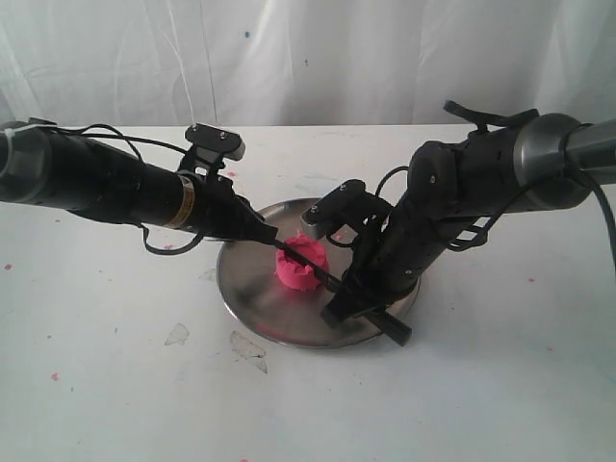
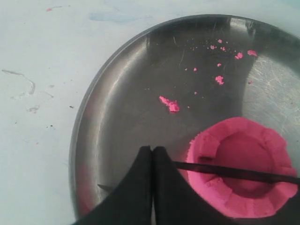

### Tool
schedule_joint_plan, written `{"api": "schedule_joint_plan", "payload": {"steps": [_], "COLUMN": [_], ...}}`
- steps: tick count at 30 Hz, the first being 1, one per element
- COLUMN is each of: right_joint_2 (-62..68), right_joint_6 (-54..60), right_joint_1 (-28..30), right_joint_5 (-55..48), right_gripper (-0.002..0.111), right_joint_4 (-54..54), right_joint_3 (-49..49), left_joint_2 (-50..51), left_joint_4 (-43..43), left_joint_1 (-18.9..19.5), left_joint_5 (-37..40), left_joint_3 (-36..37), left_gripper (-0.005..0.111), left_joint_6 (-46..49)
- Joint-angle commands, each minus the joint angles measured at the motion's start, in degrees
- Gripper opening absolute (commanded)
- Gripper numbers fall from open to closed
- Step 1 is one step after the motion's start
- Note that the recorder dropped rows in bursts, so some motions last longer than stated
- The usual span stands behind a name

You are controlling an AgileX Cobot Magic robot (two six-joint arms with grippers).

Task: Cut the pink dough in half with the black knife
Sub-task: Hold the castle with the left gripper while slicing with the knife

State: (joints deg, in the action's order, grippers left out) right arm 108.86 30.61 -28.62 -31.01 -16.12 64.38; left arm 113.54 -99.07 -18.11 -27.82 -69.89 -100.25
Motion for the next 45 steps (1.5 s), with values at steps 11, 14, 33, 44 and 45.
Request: {"api": "schedule_joint_plan", "payload": {"steps": [11,14,33,44,45], "right_joint_2": [-0.06,-0.06,-0.06,-0.06,-0.06], "right_joint_6": [0.51,0.51,0.51,0.51,0.51], "right_joint_1": [-0.05,-0.05,-0.05,-0.05,-0.05], "right_joint_5": [-0.97,-0.69,-0.61,-1.07,-1.07], "right_gripper": [0.0,0.0,0.0,0.0,0.0], "right_joint_4": [0.16,0.16,0.27,0.27,0.27], "right_joint_3": [0.18,0.18,0.18,0.18,0.18], "left_joint_2": [-0.14,-0.14,1.5,2.49,3.18], "left_joint_4": [5.29,6.3,10.06,8.45,8.65], "left_joint_1": [-0.31,-0.31,-0.31,-0.99,-1.27], "left_joint_5": [0.5,0.5,-2.19,-2.31,-2.46], "left_joint_3": [0.13,0.13,-1.04,-1.39,-1.39], "left_gripper": [0.0,0.0,0.0,0.0,0.0], "left_joint_6": [6.23,6.77,10.29,8.73,8.73]}}
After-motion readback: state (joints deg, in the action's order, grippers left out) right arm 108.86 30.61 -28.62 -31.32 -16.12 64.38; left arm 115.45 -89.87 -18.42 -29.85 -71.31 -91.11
